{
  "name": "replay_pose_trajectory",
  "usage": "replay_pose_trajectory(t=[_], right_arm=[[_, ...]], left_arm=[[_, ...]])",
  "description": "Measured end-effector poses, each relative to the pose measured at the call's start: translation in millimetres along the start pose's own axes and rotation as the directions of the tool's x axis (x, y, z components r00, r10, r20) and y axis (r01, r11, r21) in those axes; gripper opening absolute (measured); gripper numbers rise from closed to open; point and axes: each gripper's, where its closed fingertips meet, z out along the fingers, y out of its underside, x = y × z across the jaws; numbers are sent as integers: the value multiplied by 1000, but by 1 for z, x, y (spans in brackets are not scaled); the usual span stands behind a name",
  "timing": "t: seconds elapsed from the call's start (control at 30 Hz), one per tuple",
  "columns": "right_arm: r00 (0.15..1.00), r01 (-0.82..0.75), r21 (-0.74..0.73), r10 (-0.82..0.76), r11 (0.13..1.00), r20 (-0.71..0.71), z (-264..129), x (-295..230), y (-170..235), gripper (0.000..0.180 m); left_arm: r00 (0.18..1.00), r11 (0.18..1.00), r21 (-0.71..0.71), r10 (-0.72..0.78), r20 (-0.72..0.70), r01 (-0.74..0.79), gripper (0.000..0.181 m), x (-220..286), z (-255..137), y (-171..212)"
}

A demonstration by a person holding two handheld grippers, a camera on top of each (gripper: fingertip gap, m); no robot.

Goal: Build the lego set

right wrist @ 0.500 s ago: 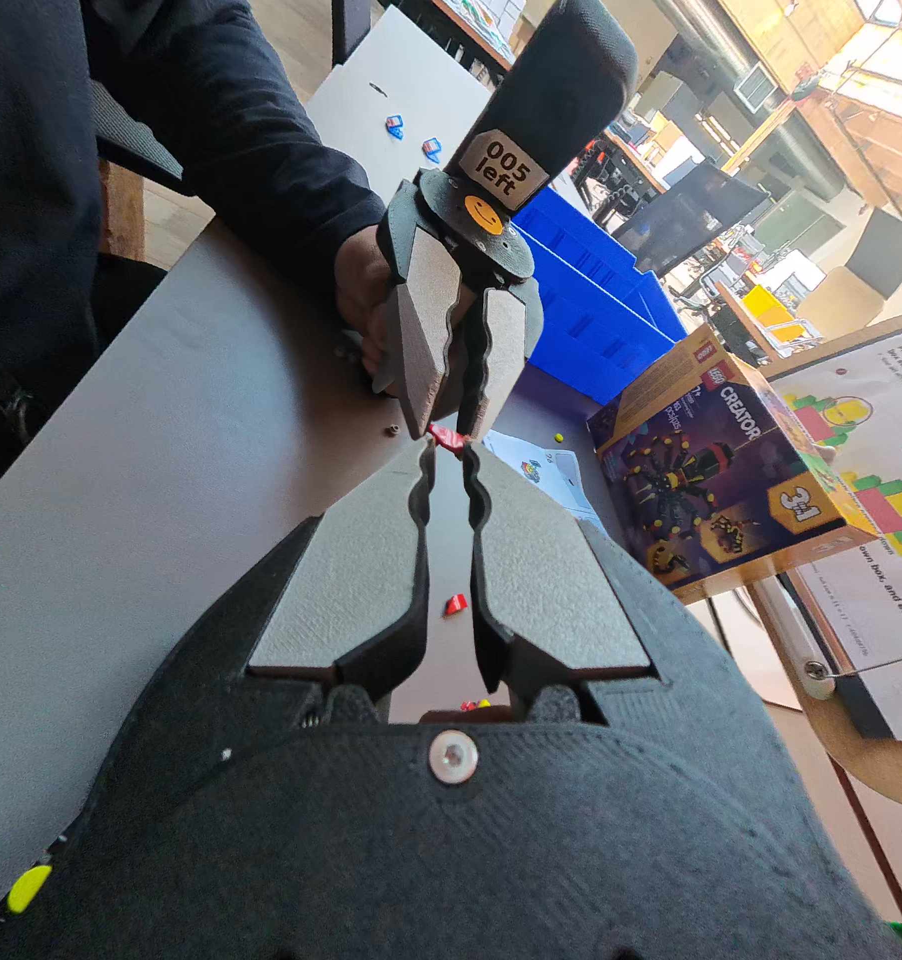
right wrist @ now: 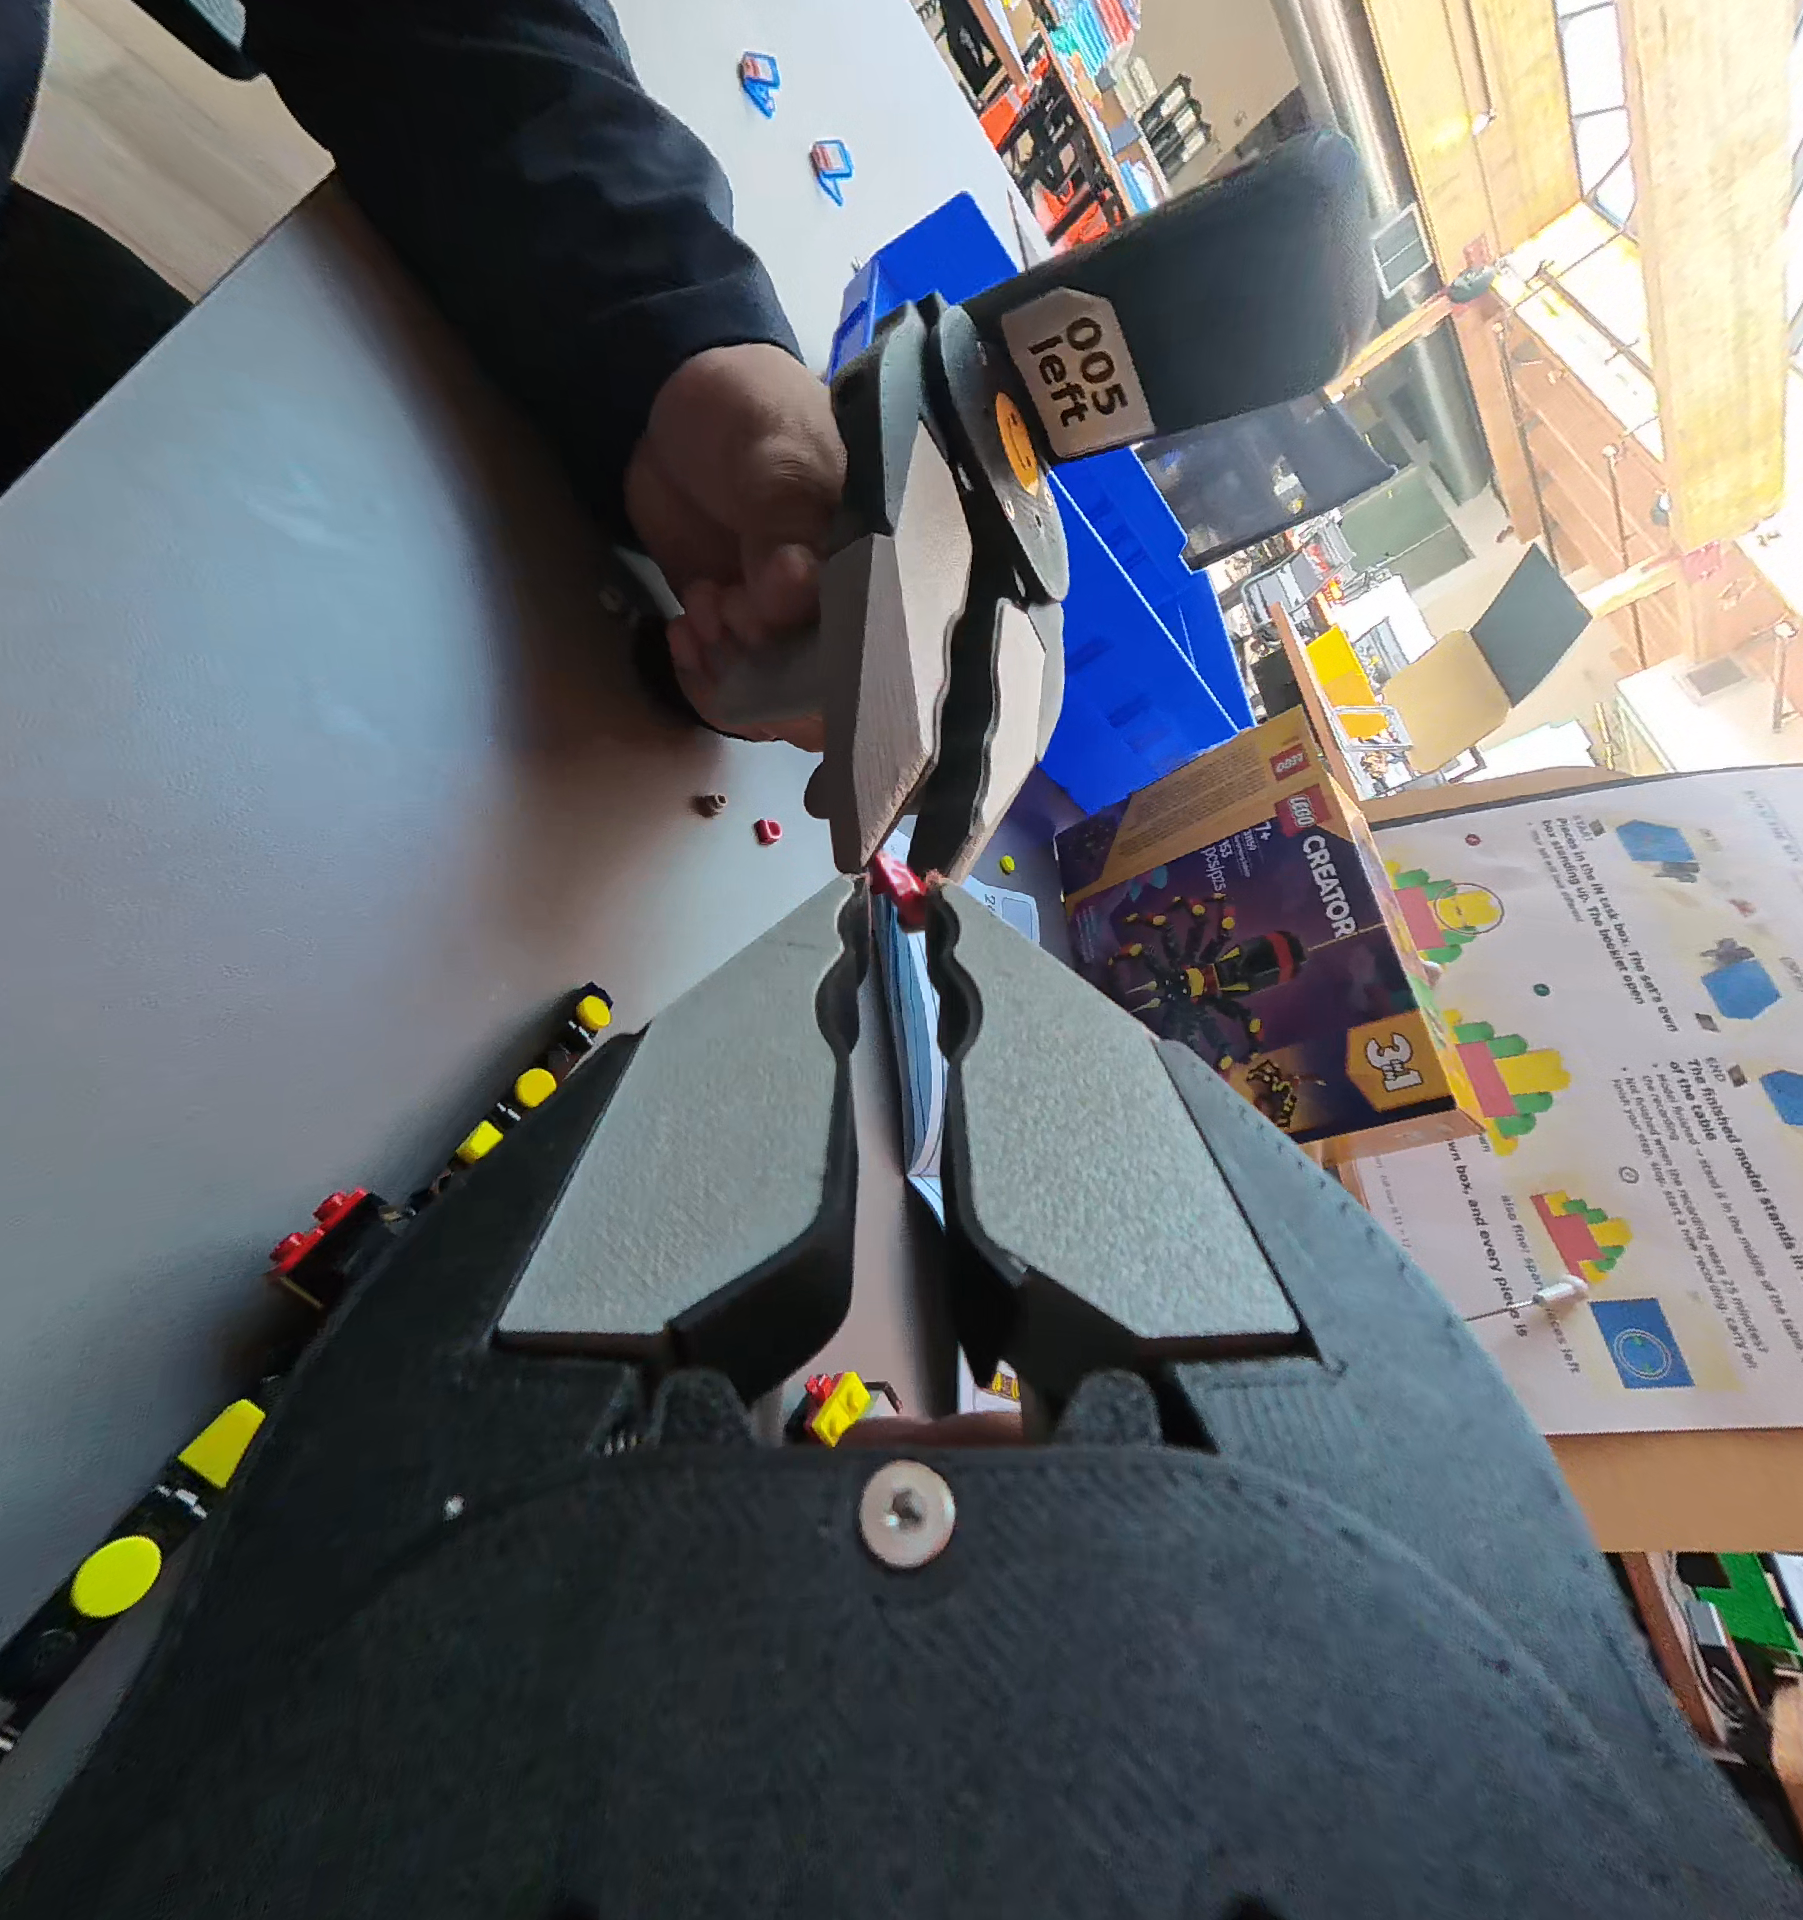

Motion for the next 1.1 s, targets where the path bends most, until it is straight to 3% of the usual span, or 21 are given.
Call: replay_pose_trajectory(t=[0.27,0.67,0.93,1.1], right_arm=[[994,109,-31,-110,994,-27,3,-3,1,5],[996,74,-31,-75,997,-48,-3,5,7,2],[983,-97,-149,72,984,-169,-51,48,75,2],[986,-119,-171,96,978,-135,-63,43,104,2]], left_arm=[[995,996,-21,-90,-40,89,12,0,-1,3],[992,992,-6,-124,-32,124,18,-5,-3,2],[995,991,-90,-101,-28,98,21,-1,4,13],[999,989,-150,9,44,-3,24,-11,15,12]])
